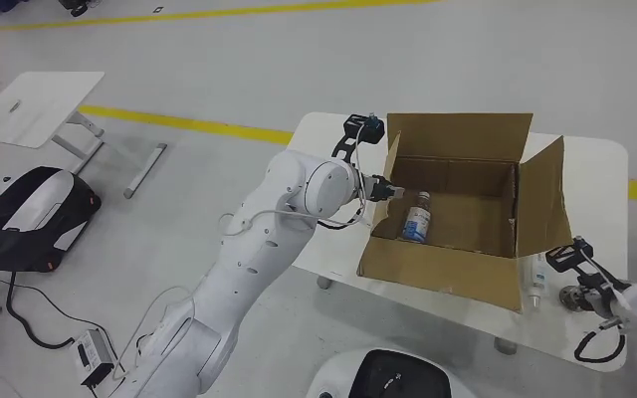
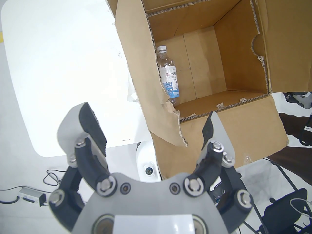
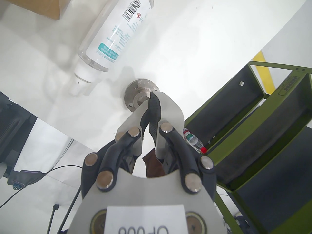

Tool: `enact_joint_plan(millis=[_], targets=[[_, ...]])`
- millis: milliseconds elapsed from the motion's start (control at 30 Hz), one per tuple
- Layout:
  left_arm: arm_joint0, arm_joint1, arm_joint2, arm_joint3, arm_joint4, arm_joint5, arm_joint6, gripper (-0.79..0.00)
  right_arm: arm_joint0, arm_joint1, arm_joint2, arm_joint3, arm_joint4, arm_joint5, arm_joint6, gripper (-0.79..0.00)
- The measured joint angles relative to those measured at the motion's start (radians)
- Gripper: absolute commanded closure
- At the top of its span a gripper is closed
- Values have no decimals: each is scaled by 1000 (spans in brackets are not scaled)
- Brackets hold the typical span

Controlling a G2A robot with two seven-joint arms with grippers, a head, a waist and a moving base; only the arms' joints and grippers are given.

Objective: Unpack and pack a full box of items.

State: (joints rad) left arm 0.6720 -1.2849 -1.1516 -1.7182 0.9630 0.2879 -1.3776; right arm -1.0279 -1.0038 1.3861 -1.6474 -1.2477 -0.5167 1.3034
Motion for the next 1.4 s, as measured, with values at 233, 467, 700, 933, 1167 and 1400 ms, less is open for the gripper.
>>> enact_joint_plan(millis=[233,467,700,933,1167,1400], targets=[[0,0,0,0,0,0,0,-785,3,9,-5,7,16,-3,-3,-299],[0,0,0,0,0,0,0,-785,11,16,-14,37,27,-2,-2,-317],[0,0,0,0,0,0,0,-785,31,17,-42,79,36,-6,-6,-320],[0,0,0,0,0,0,0,-785,51,17,-64,120,37,-8,-17,-305],[0,0,0,0,0,0,0,-785,72,15,-91,167,42,-9,-34,-292],[0,0,0,0,0,0,0,-785,94,15,-110,201,44,-11,-44,-252]])
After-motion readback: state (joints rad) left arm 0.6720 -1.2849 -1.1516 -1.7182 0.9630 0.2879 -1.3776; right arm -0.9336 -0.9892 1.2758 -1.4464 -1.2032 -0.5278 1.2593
